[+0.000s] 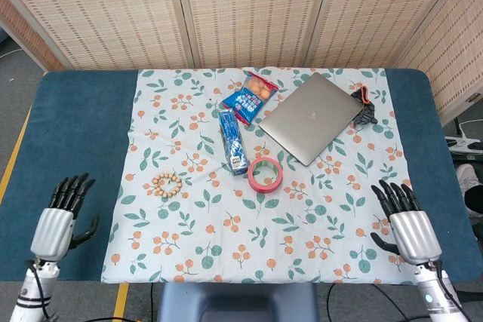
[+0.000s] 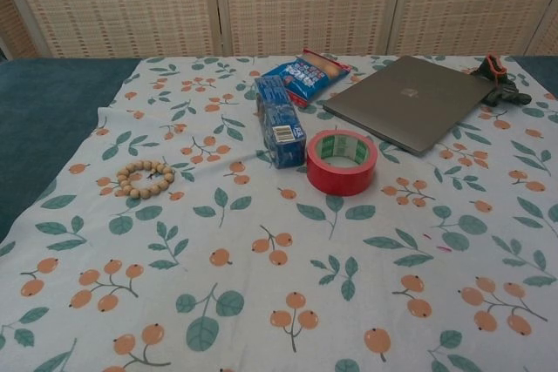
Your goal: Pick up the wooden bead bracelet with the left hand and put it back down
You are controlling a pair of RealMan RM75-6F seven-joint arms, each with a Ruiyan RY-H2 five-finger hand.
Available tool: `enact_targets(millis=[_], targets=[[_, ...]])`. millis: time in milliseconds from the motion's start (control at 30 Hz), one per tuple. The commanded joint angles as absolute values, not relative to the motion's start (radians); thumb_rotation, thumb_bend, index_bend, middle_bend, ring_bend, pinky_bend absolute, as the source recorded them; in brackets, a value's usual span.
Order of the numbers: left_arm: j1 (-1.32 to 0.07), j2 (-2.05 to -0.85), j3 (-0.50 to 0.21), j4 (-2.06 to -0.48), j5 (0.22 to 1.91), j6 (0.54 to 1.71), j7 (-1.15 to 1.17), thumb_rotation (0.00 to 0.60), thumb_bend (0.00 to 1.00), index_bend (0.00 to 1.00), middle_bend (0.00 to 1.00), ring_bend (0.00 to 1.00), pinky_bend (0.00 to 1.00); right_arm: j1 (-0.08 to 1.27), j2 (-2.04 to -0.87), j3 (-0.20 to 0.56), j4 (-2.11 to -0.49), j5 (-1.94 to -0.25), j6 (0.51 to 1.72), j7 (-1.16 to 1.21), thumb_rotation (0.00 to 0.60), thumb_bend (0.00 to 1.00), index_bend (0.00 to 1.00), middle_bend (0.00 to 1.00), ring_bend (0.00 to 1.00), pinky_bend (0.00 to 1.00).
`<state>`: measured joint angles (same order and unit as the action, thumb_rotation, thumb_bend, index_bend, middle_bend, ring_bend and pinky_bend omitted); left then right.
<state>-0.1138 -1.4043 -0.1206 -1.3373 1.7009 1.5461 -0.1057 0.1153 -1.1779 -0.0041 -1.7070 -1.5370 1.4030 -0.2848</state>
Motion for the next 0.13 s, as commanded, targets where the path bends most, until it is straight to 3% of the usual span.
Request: enact_targets(millis=[33, 133], targets=[[-0.087, -1.373, -0.085, -1.317, 1.689, 1.524, -0.054, 0.6, 0.45, 0.06, 0.01, 0.0, 0.03, 0.115, -1.181, -0.007, -1.708, -1.544, 1.405, -0.289, 0.557, 0.15, 0.0, 0.0, 0.0, 0.0], [-0.091, -1.363, -0.079, -1.332, 1.669, 1.506, -0.024, 0.6, 0.45, 0.06, 0.01, 0.0, 0.03, 0.115, -1.184, -0.007, -1.707, -1.542, 1.401, -0.292, 0.557, 0.15, 0.0, 0.0, 0.0, 0.0]])
